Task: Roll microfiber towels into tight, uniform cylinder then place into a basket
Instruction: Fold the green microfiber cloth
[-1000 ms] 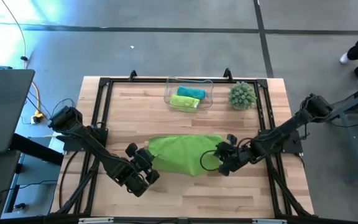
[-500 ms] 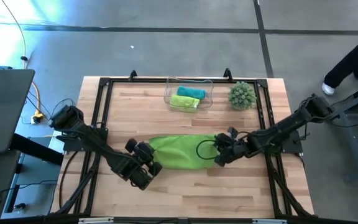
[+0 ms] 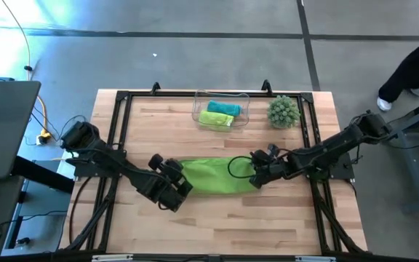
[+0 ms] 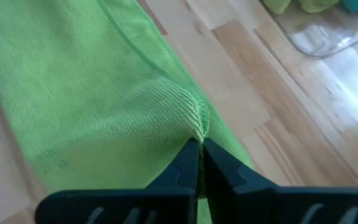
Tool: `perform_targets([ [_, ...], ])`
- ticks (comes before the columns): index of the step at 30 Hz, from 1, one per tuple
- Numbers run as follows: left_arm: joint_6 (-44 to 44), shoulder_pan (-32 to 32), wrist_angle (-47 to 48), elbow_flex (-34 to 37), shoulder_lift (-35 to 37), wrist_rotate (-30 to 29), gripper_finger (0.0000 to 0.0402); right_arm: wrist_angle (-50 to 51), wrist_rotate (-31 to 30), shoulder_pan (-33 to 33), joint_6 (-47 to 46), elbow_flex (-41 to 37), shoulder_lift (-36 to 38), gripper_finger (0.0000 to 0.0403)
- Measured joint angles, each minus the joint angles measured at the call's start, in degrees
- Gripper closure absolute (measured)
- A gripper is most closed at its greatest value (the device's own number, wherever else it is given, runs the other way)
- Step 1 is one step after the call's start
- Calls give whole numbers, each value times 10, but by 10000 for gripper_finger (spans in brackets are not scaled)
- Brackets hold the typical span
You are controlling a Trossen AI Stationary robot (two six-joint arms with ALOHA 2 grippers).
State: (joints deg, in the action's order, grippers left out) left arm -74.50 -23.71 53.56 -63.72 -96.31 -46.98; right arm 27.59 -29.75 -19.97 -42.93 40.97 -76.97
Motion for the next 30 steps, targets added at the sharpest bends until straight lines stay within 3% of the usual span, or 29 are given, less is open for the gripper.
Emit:
perform_targets([
  [17,57,40,-13,0,0,20,401,32,-1,17,-16,0,0,394],
  [23,59,40,-13,0,0,20,401,54,3,17,-4,0,0,341],
  [30,77,40,-13,0,0,19,401,118,55,19,18,0,0,275],
])
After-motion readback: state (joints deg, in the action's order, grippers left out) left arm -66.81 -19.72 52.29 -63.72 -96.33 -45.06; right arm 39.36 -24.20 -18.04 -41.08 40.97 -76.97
